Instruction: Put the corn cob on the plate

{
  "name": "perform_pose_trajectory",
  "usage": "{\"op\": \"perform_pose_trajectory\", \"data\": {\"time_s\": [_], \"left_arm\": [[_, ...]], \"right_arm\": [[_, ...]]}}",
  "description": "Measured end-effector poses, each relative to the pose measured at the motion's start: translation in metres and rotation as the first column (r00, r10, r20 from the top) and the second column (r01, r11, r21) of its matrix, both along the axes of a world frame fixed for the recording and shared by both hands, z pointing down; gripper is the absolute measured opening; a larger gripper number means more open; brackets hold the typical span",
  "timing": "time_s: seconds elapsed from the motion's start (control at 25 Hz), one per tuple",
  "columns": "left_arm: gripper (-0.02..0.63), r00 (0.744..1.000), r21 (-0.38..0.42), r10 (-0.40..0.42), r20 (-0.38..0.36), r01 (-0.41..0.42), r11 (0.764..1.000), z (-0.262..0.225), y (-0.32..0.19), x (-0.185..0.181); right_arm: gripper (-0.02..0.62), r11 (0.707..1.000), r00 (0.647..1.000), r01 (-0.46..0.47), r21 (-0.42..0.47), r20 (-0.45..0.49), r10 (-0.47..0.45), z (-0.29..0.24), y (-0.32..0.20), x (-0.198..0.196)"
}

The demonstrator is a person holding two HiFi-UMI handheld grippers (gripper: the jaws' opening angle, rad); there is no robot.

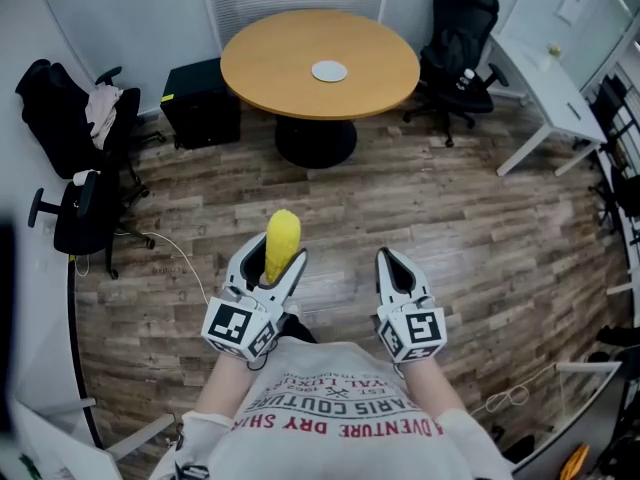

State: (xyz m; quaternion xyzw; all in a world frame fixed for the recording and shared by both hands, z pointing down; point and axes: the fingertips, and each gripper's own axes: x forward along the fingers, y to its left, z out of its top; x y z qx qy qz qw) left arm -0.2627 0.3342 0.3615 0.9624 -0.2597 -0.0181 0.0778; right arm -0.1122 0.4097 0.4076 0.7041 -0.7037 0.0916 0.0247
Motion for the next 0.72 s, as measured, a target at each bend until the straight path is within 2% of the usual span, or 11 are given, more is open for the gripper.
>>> {"op": "perform_pose_trajectory", "data": {"time_s": [0.4, 0.72], "left_arm": [[0.278, 0.997, 0.029, 0.072, -0.02, -0.072, 0.997, -0.012, -0.123, -0.014], [0.278, 0.997, -0.003, 0.071, -0.013, -0.071, 0.997, -0.002, -0.182, -0.013]], "right_arm": [[0.029, 0.997, 0.997, -0.071, -0.006, 0.0, 0.071, -0.005, -0.116, -0.018], [0.029, 0.997, 0.997, -0.063, -0.048, 0.031, 0.064, 0.005, -0.177, -0.019]]}}
